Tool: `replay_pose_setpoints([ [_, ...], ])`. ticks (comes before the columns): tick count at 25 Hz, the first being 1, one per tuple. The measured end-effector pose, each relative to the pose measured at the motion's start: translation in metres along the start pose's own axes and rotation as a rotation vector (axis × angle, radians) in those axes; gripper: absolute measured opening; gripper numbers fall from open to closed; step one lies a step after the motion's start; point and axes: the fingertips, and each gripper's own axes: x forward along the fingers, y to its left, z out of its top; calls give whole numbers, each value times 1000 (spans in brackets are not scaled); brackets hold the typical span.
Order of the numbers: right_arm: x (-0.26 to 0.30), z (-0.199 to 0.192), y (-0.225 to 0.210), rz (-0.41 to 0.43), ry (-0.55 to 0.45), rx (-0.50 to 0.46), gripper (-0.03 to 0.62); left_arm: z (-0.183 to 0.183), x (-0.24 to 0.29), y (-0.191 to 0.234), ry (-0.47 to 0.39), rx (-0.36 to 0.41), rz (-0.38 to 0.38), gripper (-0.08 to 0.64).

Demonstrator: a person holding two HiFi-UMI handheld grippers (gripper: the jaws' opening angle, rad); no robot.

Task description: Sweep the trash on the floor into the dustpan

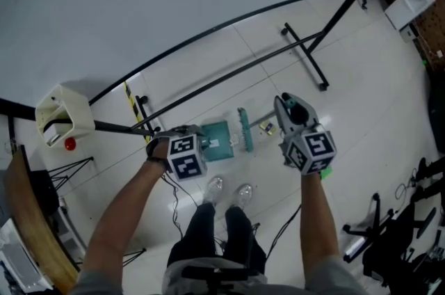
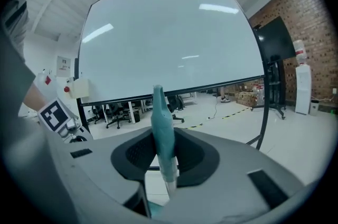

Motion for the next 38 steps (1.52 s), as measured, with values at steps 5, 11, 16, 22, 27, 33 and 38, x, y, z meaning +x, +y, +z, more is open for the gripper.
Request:
replay_pose_setpoints([
  [5,30,-24,-6,-47,-9,-13,84,3,0,1,-11,3,1,103],
  [11,53,-33,14,-21,-57,126,84,1,0,2,-18,1,3,103],
  [16,56,-32,37,16,-78,191,86,-4,0,1,-22,4,2,104],
  [22,40,-8,39,21,-92,114,81,-11,0,0,-21,0,-4,104],
  [27,23,8,21,-8,-134,90,78,-15,0,-1,-17,0,-7,104],
  [33,26,4,18,-47,-128,16,78,-10,0,1,-23,4,3,104],
  [38,49,-28,19,-81,-108,38,81,-13,-1,3,-30,8,1,104],
])
